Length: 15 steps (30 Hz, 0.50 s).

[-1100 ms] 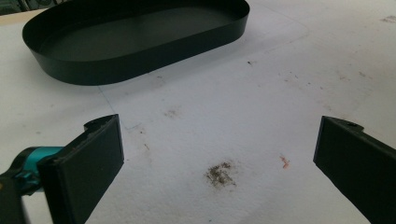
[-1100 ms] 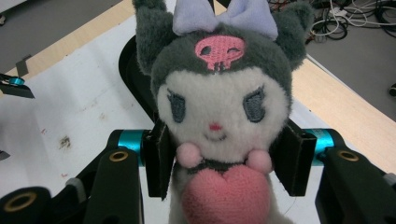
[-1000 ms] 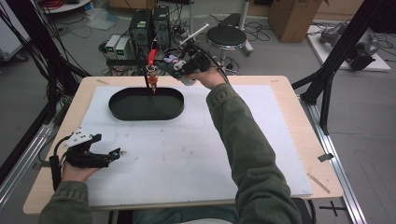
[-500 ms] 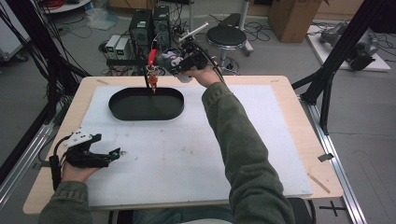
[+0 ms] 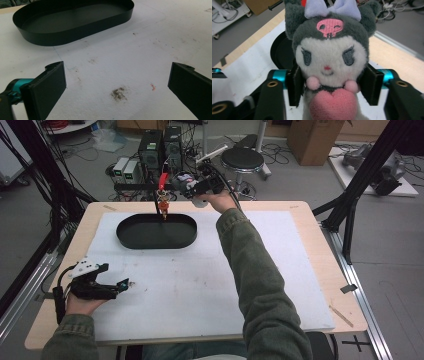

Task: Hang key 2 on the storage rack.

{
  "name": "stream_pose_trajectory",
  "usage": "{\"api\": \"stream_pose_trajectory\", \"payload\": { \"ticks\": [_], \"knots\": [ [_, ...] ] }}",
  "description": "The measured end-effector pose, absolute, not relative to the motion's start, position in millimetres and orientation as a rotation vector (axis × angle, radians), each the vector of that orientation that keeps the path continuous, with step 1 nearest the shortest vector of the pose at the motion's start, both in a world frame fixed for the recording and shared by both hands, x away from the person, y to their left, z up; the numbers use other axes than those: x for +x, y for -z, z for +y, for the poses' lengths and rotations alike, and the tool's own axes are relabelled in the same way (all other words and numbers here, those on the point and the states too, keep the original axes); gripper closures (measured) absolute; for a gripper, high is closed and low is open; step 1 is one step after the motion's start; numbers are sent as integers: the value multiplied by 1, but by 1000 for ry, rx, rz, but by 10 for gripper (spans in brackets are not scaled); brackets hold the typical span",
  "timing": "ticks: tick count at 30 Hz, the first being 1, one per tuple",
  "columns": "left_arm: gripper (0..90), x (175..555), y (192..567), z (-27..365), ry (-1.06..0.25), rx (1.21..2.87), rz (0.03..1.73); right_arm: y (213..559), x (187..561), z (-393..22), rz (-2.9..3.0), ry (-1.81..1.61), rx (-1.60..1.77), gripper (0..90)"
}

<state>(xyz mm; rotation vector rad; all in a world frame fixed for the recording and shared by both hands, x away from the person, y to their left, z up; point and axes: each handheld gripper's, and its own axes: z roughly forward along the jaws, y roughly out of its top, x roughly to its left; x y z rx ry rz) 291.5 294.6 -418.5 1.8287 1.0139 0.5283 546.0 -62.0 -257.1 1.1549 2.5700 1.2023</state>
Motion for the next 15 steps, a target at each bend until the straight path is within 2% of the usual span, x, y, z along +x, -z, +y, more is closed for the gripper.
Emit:
{"api": "stream_pose_trajectory", "payload": {
  "ticks": [6,8,10,15],
  "knots": [
    [21,291,418,294,-528,1830,1015,264,547,-69,2573,-1193,1229,124],
    [21,291,418,294,-529,1831,1014,266,546,-72,2547,-1178,1233,98],
    [20,291,418,294,-528,1830,1015,268,543,-74,2532,-1179,1210,6],
    [20,291,418,294,-530,1833,1014,273,536,-82,2505,-1168,1135,5]
  ]
}}
